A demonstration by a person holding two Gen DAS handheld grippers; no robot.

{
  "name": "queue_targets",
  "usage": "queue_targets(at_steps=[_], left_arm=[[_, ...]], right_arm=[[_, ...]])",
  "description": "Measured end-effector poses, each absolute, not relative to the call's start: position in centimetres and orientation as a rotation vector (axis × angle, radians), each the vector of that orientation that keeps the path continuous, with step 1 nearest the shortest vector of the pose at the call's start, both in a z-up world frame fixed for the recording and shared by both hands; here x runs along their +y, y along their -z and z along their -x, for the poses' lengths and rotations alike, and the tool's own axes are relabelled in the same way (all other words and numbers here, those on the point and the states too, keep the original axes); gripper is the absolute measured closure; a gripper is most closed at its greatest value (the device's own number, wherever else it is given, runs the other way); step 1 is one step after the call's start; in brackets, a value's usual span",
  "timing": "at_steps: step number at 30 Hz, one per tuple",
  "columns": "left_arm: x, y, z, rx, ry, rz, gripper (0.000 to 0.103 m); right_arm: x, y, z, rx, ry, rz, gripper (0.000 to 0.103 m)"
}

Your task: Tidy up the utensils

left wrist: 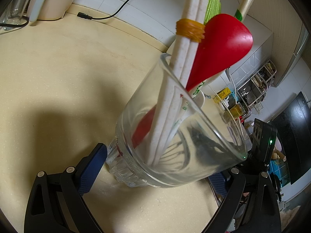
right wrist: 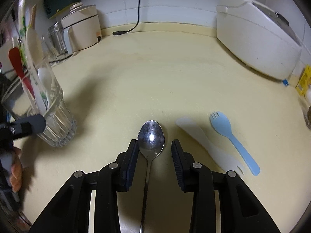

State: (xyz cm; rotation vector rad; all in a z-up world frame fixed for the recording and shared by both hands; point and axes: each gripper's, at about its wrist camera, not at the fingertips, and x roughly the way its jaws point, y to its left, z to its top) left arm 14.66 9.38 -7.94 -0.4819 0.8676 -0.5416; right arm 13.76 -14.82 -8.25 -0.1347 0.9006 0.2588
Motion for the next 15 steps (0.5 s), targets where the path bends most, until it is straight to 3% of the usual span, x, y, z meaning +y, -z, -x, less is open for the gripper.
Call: queue_targets(at_steps=[15], left_arm=[[9.4, 7.9, -14.7, 0.868, 0.542, 0.482, 0.006]], right_arm=[[-13.4, 8.5, -13.2, 0.878, -0.262, 0.183, 0.067]])
